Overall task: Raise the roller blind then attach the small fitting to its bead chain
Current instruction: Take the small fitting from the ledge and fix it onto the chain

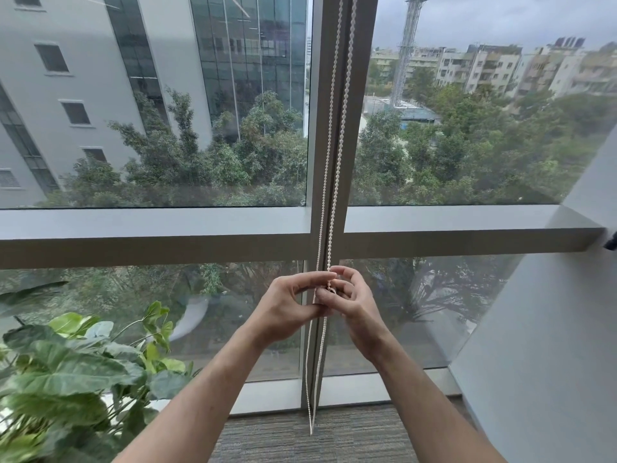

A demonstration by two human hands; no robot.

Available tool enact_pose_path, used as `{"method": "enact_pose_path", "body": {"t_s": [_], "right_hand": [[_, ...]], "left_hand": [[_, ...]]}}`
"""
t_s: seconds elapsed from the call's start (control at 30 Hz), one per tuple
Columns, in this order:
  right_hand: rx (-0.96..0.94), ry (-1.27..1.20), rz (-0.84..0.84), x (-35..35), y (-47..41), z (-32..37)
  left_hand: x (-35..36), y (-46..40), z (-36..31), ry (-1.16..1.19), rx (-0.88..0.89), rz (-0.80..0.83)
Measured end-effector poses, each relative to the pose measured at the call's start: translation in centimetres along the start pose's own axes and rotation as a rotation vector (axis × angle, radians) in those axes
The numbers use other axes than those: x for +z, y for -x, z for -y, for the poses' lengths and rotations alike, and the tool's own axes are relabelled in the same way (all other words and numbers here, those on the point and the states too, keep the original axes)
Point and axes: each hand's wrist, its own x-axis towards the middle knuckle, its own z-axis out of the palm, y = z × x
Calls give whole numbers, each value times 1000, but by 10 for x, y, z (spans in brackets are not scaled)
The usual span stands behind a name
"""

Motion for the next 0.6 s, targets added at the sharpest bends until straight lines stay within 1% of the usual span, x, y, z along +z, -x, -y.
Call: {"method": "enact_pose_path", "body": {"t_s": [0.13, 0.27, 0.33, 0.47, 0.6], "right_hand": [[-30, 43, -20, -5, 2, -10], [-45, 165, -30, -12, 4, -24], [-50, 234, -38, -15, 5, -35], [-14, 294, -67, -11, 15, -58], [36, 330, -96, -8, 26, -81]], "left_hand": [[-1, 3, 2, 87, -18, 2], [0, 4, 5, 228, -86, -137], [2, 3, 8, 259, -96, -198], [3, 15, 15, 237, -83, -270], [9, 30, 27, 163, -85, -297]]}}
